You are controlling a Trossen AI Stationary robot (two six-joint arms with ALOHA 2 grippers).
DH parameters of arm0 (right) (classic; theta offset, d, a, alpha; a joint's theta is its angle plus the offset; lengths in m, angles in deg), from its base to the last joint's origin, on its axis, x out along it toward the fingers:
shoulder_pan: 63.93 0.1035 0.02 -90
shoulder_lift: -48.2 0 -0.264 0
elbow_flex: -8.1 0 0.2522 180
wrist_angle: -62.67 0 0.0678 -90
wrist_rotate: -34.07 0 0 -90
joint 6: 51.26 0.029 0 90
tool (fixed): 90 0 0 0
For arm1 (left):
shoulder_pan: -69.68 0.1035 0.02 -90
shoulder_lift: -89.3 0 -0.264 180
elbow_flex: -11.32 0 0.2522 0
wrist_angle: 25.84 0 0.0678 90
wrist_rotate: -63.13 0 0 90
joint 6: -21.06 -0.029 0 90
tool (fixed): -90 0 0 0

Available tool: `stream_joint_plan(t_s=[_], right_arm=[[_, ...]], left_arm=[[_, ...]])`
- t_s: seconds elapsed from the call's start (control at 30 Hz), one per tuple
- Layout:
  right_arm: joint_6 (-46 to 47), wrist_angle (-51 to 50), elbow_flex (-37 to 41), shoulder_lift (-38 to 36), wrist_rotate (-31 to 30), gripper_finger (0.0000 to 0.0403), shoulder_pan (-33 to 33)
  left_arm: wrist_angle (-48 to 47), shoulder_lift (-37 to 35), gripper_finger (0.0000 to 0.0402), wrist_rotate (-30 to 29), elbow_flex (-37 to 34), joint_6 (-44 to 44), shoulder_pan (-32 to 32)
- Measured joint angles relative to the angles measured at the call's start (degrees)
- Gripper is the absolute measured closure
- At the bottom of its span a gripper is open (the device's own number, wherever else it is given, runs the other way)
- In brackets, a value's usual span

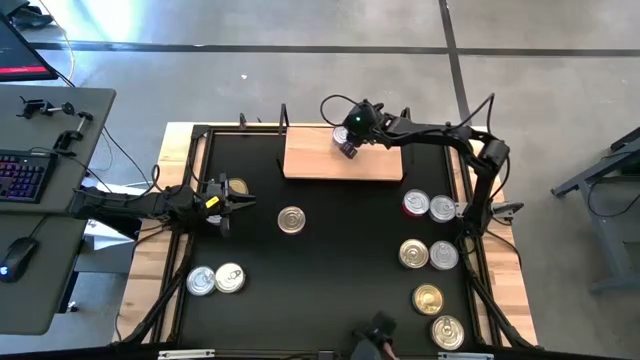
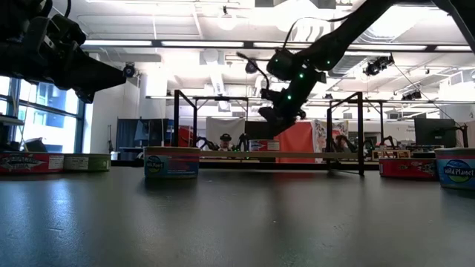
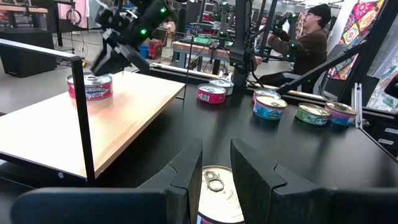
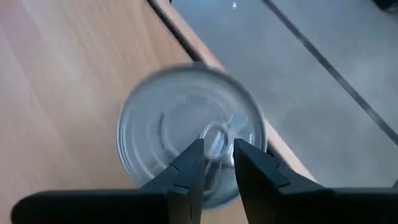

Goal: Stack canned seafood by type on shelf
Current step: Put the red tuna can on the shelf

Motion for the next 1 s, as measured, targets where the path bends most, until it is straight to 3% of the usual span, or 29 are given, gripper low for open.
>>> stream_joint_plan(t_s=[0.17,0.37,0.8,1.0], right_arm=[[8.61,3.45,-0.02,-0.52,0.06,0.0328,0.88],[14.20,-0.88,-0.02,-0.52,2.48,0.0328,2.37],[11.20,-9.58,-0.11,-2.22,1.64,0.0328,0.99],[12.37,-7.70,-0.11,-4.97,-0.80,0.0328,1.28]], left_arm=[[0.00,-0.01,0.0326,0.00,0.00,0.00,0.00],[-0.02,0.01,0.0326,0.02,0.00,0.00,0.01],[-0.04,-0.01,0.0326,0.02,0.00,0.01,0.00],[-0.04,0.01,0.0326,0.02,0.00,0.02,0.01]])
